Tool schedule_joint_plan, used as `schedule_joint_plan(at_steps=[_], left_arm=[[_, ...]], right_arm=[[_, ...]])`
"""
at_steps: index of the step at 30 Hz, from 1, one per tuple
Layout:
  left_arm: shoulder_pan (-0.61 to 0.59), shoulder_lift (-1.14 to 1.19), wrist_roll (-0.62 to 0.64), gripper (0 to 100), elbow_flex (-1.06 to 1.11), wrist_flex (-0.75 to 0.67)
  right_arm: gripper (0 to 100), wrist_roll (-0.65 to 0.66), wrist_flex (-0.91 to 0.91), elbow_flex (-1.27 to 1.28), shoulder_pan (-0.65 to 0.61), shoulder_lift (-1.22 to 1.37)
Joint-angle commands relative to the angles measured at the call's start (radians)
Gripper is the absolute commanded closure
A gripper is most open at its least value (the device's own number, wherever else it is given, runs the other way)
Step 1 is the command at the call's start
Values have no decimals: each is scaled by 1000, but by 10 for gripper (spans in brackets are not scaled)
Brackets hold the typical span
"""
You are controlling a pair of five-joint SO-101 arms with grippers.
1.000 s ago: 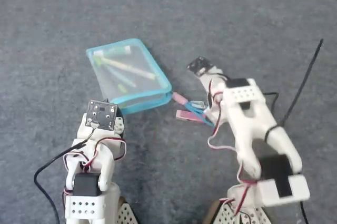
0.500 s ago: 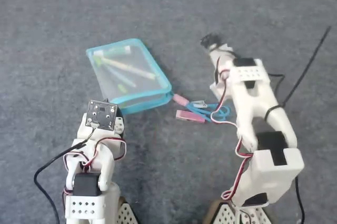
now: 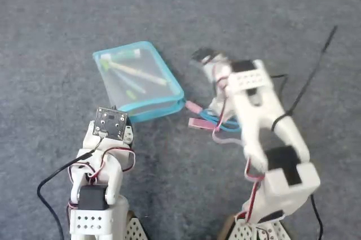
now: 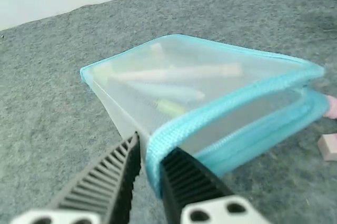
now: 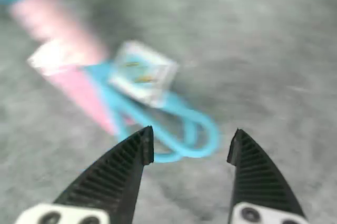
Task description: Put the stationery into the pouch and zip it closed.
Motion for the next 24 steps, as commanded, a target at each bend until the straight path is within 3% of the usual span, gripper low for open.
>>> schedule_joint_plan(at_steps=[1,6,11,24], left_arm=[[5,-18,-9,988,-8,-8],[5,-18,-9,988,-8,-11],[5,-18,-9,988,-8,-8],[5,-18,-9,988,-8,-6]], right_arm=[[775,31,-87,147,-81,-217],[775,35,-122,285,-194,-392],[775,38,-145,292,-292,-372],[772,14,-234,114,-234,-58]])
